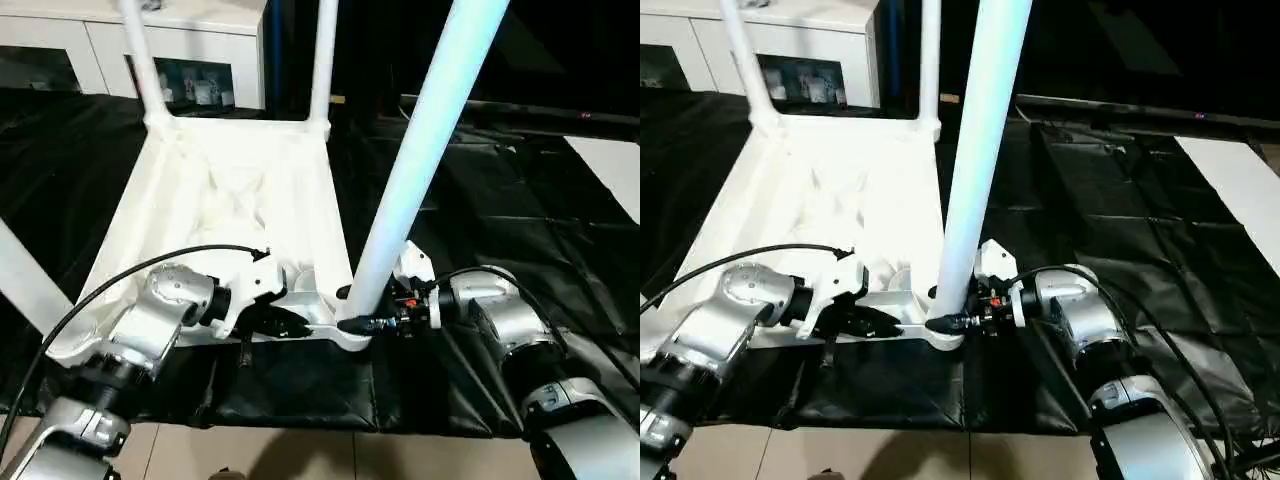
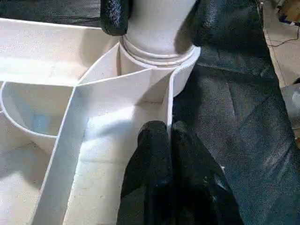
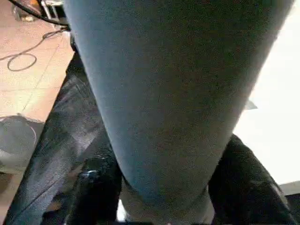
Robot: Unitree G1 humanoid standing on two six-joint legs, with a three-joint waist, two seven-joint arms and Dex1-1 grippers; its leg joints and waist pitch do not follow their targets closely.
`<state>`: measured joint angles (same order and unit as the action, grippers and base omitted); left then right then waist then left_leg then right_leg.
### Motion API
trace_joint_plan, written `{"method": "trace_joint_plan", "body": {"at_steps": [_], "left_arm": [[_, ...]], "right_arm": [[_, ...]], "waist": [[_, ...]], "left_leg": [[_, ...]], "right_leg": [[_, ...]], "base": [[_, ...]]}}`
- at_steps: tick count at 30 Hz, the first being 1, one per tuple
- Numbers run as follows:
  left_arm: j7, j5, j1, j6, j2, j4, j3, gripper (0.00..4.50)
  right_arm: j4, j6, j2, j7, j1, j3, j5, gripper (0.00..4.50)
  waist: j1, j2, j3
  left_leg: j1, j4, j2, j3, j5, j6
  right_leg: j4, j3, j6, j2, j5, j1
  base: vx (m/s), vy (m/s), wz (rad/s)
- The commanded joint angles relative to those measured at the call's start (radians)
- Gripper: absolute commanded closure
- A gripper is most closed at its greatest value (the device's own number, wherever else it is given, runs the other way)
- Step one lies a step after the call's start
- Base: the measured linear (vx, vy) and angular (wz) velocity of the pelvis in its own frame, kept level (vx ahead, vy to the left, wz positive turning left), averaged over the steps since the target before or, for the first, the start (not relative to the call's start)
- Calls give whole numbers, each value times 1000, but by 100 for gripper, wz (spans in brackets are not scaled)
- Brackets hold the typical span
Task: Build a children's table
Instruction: Rotate leg to tighten
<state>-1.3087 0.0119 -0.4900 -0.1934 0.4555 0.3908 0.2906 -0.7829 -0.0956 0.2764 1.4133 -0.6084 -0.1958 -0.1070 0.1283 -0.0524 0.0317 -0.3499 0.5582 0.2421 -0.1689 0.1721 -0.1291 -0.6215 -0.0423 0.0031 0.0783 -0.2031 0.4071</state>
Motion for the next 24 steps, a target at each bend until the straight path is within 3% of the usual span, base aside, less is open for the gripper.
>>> {"method": "trace_joint_plan", "body": {"at_steps": [1, 8, 12, 15, 17, 19, 20, 24], "left_arm": [[35, 13, -38, 11, 2, 32, -26, 450], [92, 12, -31, 5, -23, 39, -42, 450], [210, -5, 5, -67, -69, -20, -53, 450], [267, -13, 30, -114, -109, -61, -50, 450], [309, -20, 37, -139, -141, -76, -48, 450], [368, -38, 44, -168, -191, -92, -35, 450], [390, -45, 49, -182, -214, -102, -24, 450], [440, -51, 59, -222, -280, -134, 9, 450]], "right_arm": [[12, 25, -11, 75, 31, -61, 14, 241], [34, 51, -40, 20, 58, -36, -13, 251], [-21, 53, -106, -209, 69, -4, 28, 252], [-68, 57, -165, -403, 67, 17, 63, 254], [-95, 65, -207, -507, 59, 32, 69, 255], [-130, 74, -266, -642, 42, 49, 77, 255], [-144, 79, -293, -704, 32, 57, 81, 256], [-187, 85, -363, -849, -7, 70, 98, 256]], "waist": [[-1, 3, -48], [8, 3, -47], [5, 1, -43], [-17, -2, -37], [-34, -3, -33], [-44, -4, -29], [-49, -5, -28], [-62, -3, -32]], "left_leg": [[1, -54, -14, -22, 194, 42], [2, -56, -13, -21, 204, 32], [4, -60, -12, -18, 233, 13], [-2, -71, -16, -11, 287, -18], [5, -71, -19, -7, 359, -15], [8, -73, -18, -4, 388, -16], [5, -74, -22, 1, 400, -19], [7, -77, -22, 5, 423, -20]], "right_leg": [[64, 26, -227, 37, -86, -52], [65, 27, -214, 37, -111, -50], [72, 29, -200, 42, -178, -46], [86, 27, -142, 45, -344, -46], [104, 25, -105, 44, -472, -35], [111, 24, -89, 46, -531, -28], [117, 20, -65, 47, -589, -31], [121, 14, -54, 43, -576, -27]], "base": [[0, 0, 0], [0, 0, 0], [0, 0, 0], [0, 0, 0], [0, 0, 0], [0, 0, 0], [0, 0, 0], [0, 0, 0]]}}
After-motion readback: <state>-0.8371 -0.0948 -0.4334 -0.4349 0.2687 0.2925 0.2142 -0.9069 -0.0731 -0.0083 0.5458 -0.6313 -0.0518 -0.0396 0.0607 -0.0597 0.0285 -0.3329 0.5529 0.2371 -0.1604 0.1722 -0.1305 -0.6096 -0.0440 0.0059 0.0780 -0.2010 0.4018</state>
